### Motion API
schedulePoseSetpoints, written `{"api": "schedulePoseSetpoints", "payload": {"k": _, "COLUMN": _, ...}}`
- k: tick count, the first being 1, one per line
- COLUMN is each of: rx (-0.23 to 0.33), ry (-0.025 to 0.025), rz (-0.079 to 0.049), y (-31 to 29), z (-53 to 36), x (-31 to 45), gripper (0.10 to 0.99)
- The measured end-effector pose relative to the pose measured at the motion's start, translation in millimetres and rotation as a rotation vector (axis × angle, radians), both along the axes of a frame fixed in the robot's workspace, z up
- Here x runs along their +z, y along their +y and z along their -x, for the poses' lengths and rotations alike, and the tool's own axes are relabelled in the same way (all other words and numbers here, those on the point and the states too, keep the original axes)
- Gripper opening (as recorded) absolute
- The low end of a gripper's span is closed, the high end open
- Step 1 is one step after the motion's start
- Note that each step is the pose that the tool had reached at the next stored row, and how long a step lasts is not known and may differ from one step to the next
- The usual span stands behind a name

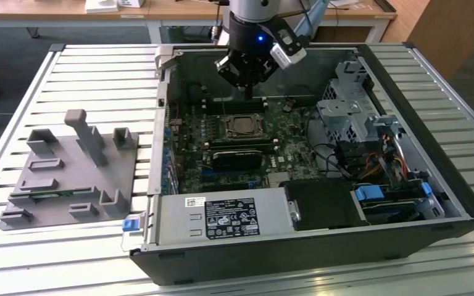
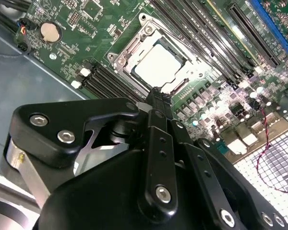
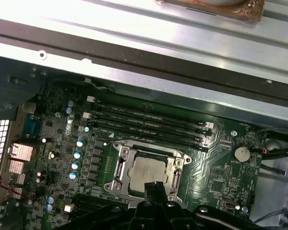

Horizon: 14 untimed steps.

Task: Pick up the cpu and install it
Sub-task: 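Install the first cpu locking lever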

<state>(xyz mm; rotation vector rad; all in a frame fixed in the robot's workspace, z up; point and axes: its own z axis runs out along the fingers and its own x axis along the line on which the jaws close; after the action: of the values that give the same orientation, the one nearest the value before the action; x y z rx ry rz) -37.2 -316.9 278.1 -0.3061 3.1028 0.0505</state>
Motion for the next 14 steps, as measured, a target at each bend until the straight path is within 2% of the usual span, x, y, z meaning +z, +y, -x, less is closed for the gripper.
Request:
{"api": "schedulePoseSetpoints", "payload": {"k": 8, "rx": 0.003, "ry": 0.0000, "rz": -0.003, "y": 0.0, "z": 7.5, "x": -1.3, "gripper": 0.106}}
{"api": "schedulePoseSetpoints", "payload": {"k": 14, "rx": 0.003, "ry": 0.0001, "rz": -0.003, "y": 0.0, "z": 10.0, "x": -1.8, "gripper": 0.106}}
